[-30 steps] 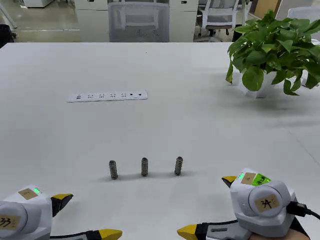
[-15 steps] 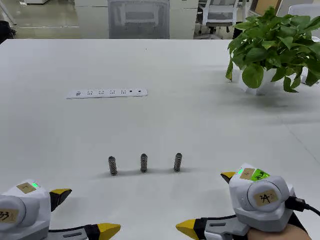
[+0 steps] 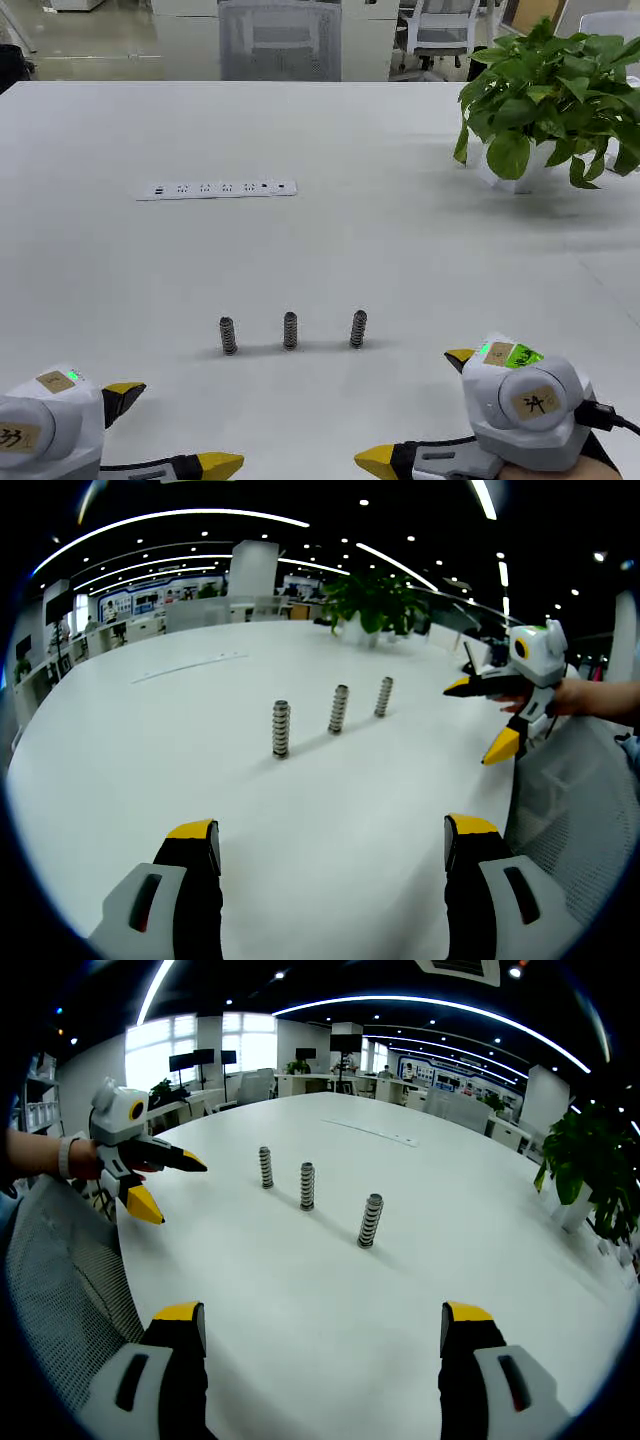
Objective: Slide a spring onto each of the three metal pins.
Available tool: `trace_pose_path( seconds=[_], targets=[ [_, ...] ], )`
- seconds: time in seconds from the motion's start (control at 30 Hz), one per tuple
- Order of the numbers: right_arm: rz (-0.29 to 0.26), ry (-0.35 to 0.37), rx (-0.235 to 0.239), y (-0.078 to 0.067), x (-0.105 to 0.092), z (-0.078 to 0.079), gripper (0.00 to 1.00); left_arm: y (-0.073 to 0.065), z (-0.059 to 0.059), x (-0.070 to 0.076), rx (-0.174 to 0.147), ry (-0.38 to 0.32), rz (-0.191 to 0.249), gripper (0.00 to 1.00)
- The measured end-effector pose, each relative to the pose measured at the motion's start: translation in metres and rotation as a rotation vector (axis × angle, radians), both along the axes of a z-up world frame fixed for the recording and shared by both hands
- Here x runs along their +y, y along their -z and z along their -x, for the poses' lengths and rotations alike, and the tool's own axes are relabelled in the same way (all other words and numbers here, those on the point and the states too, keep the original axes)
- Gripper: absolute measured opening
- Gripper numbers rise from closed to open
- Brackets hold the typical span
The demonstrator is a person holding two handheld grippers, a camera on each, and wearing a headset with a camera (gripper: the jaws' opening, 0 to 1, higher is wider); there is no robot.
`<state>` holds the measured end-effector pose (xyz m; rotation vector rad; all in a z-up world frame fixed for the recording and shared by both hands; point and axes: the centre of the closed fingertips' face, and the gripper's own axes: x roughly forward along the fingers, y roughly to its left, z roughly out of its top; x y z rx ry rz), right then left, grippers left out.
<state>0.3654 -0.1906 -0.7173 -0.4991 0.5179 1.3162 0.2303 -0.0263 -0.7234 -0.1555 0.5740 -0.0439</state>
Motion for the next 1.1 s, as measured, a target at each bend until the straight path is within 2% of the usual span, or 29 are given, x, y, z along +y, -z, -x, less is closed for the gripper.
trace_pose_path(
  seconds=[0.27, 0.63, 1.1],
  targets=[
    [0.004, -0.002, 0.002, 0.0016, -0.0002, 0.0003, 0.99, -0.0023, -0.0009, -0.0047, 0.001, 0.004, 0.001, 0.94],
    [0.001, 0.001, -0.001, 0.0007, -0.0004, -0.0013, 0.99, 0.0026, 0.0008, 0.0032, 0.001, -0.002, 0.000, 0.94],
    [-0.003, 0.003, -0.004, -0.0015, -0.0006, -0.0011, 0.99, -0.0027, -0.0005, -0.0029, -0.001, 0.001, -0.003, 0.94]
  ],
)
